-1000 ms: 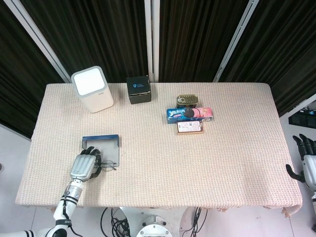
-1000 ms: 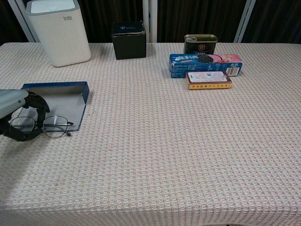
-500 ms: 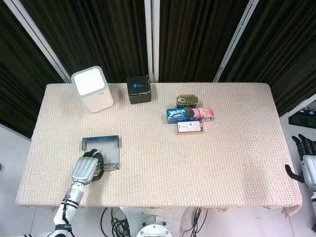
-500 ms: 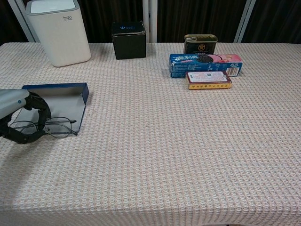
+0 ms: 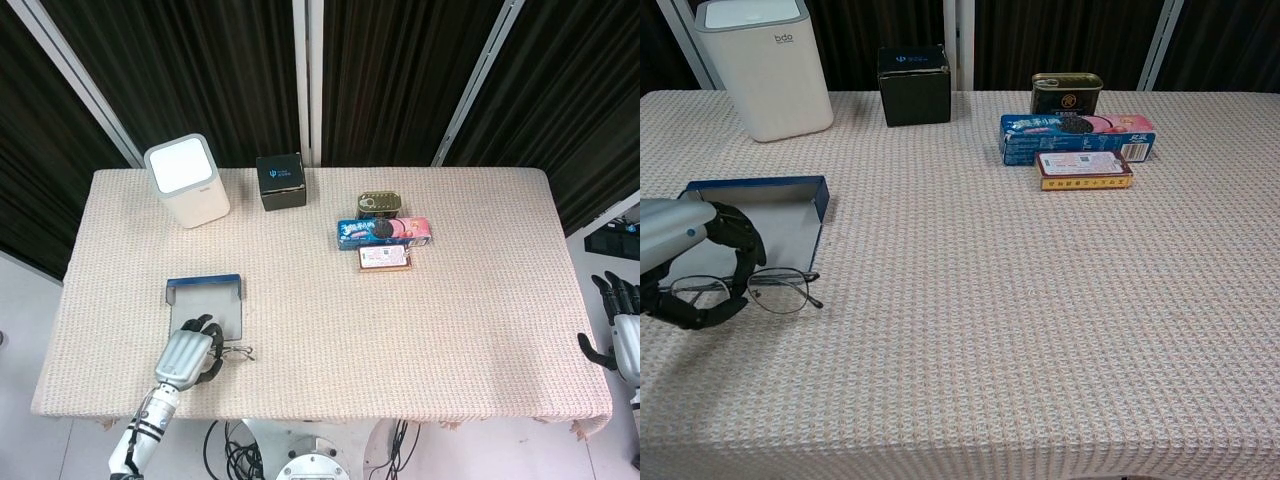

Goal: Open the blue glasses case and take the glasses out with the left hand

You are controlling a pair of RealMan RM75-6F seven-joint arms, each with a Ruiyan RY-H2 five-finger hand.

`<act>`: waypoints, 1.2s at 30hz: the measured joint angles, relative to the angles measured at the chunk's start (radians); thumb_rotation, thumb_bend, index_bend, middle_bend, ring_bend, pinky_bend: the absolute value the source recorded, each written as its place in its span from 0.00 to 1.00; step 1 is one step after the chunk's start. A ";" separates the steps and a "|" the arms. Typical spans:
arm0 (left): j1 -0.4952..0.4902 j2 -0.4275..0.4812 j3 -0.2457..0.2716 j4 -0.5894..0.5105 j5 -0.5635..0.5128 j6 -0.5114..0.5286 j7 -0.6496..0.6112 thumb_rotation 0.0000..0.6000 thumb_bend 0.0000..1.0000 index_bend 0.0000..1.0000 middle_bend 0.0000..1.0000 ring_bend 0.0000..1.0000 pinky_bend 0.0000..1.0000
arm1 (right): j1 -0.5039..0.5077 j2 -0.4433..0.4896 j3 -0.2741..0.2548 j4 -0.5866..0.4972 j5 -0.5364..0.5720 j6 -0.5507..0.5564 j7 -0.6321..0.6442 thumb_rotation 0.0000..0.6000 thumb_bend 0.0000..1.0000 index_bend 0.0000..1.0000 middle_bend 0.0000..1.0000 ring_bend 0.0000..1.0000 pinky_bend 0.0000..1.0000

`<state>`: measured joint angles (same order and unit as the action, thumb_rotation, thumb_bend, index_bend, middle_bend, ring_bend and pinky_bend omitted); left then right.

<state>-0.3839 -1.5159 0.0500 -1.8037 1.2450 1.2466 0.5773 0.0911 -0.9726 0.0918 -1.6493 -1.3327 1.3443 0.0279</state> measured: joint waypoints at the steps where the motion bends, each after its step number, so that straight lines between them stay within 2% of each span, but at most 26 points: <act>1: 0.001 0.000 0.005 -0.003 0.003 -0.003 0.005 1.00 0.42 0.66 0.31 0.14 0.25 | 0.000 0.000 0.000 0.000 -0.001 0.000 0.000 1.00 0.29 0.00 0.00 0.00 0.00; 6: 0.000 -0.001 0.021 -0.008 0.010 -0.023 0.030 1.00 0.42 0.64 0.31 0.14 0.25 | -0.001 0.001 0.000 -0.001 -0.002 0.003 0.000 1.00 0.29 0.00 0.00 0.00 0.00; 11: -0.004 0.005 0.024 0.003 0.032 -0.040 0.000 1.00 0.39 0.22 0.27 0.14 0.25 | -0.002 0.003 0.001 -0.004 -0.002 0.006 -0.001 1.00 0.29 0.00 0.00 0.00 0.00; 14: -0.007 0.015 0.028 0.010 0.056 -0.052 -0.024 1.00 0.36 0.10 0.26 0.14 0.24 | -0.001 0.003 0.001 -0.005 -0.001 0.005 -0.002 1.00 0.29 0.00 0.00 0.00 0.00; 25: -0.003 0.045 0.018 -0.009 0.095 -0.041 -0.069 1.00 0.33 0.07 0.22 0.11 0.23 | -0.003 0.005 0.004 -0.010 -0.004 0.016 -0.004 1.00 0.29 0.00 0.00 0.00 0.00; 28: 0.004 0.068 0.006 -0.030 0.126 -0.001 -0.079 1.00 0.33 0.08 0.20 0.09 0.21 | -0.006 0.008 0.006 -0.012 -0.005 0.023 -0.002 1.00 0.29 0.00 0.00 0.00 0.00; 32: 0.022 0.122 -0.012 -0.045 0.196 0.078 -0.112 1.00 0.32 0.11 0.13 0.02 0.14 | -0.008 0.007 0.010 -0.011 -0.011 0.038 0.003 1.00 0.29 0.00 0.00 0.00 0.00; 36: 0.056 0.172 -0.030 -0.018 0.250 0.182 -0.152 1.00 0.19 0.13 0.11 0.00 0.05 | -0.012 -0.002 0.010 -0.003 -0.030 0.060 0.003 1.00 0.29 0.00 0.00 0.00 0.00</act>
<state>-0.3282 -1.3441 0.0201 -1.8220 1.4949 1.4282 0.4255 0.0787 -0.9745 0.1017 -1.6520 -1.3623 1.4040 0.0313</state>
